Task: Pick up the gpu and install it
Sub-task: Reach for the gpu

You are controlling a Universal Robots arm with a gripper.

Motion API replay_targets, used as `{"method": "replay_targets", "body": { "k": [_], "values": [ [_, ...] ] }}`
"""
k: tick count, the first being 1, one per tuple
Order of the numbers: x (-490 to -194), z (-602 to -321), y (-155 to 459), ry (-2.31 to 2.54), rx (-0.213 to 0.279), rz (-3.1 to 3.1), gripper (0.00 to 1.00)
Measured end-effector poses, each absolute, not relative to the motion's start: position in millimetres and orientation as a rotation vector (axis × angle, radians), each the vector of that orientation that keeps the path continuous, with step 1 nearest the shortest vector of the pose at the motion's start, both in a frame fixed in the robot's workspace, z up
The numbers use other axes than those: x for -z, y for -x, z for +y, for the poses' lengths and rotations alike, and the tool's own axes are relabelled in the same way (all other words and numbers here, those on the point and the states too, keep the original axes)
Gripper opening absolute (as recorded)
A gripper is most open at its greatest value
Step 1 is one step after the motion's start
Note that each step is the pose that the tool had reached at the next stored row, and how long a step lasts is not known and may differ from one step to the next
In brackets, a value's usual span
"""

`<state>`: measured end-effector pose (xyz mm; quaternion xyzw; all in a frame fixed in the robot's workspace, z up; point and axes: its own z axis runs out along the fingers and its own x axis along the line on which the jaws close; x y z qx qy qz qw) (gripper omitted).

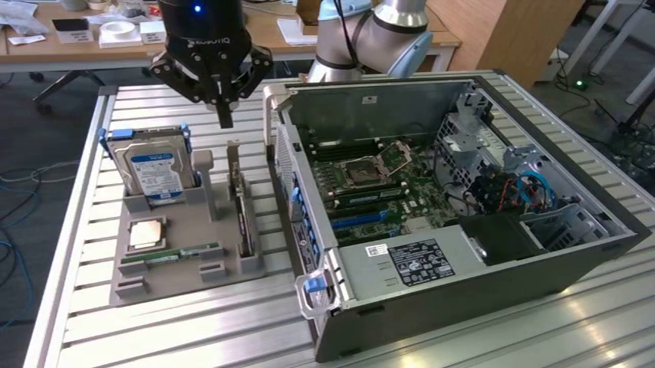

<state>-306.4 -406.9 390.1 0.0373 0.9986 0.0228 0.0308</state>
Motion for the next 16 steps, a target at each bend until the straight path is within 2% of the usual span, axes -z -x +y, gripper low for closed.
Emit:
{"method": "replay_targets", "body": {
  "k": [16],
  "values": [
    [-390,-421,308,-0.115,-0.07,3.077,0.11]
  ]
}}
